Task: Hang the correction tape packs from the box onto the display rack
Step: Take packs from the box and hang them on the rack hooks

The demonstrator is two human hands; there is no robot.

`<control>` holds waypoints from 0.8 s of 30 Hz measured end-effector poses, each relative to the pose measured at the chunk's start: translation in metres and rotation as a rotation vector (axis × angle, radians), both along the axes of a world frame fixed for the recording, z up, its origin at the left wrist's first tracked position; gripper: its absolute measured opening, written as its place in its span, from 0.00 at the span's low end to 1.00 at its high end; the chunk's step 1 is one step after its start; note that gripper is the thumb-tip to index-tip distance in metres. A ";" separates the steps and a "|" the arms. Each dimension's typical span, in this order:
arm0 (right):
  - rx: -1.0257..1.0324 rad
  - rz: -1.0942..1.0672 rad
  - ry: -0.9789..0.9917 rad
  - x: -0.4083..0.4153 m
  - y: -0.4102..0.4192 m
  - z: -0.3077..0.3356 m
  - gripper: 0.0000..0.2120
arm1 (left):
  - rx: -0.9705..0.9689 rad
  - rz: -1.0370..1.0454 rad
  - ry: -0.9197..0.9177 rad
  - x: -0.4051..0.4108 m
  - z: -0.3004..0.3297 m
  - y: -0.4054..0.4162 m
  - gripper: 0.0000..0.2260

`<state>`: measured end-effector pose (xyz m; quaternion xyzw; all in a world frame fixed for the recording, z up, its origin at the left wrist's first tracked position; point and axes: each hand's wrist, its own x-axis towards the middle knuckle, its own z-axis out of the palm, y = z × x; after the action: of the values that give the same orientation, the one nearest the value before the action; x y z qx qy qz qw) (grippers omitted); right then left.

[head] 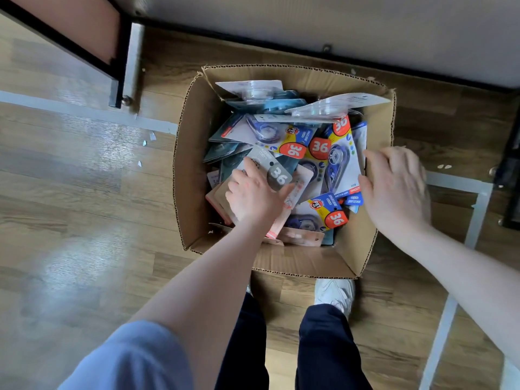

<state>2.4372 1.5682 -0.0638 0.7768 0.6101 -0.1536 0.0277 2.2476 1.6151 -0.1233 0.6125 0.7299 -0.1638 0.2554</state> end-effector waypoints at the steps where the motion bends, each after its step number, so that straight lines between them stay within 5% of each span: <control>1: 0.000 0.005 -0.004 0.000 0.000 -0.001 0.17 | -0.007 0.030 0.020 0.005 0.000 0.004 0.44; 6: -0.003 0.029 -0.020 0.003 0.002 -0.003 0.17 | 0.059 0.004 0.000 0.019 -0.002 0.017 0.42; 15: -0.017 0.005 0.049 0.000 0.041 0.013 0.25 | 0.031 -0.087 -0.105 0.006 0.026 0.028 0.10; 24: 0.102 -0.384 0.347 -0.014 0.087 0.020 0.19 | 0.039 -0.137 0.033 -0.040 0.035 0.045 0.11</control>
<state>2.4236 1.6551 -0.0438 0.8409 0.4539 -0.2559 -0.1459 2.2079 1.6597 -0.0883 0.6631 0.6935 -0.1766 0.2197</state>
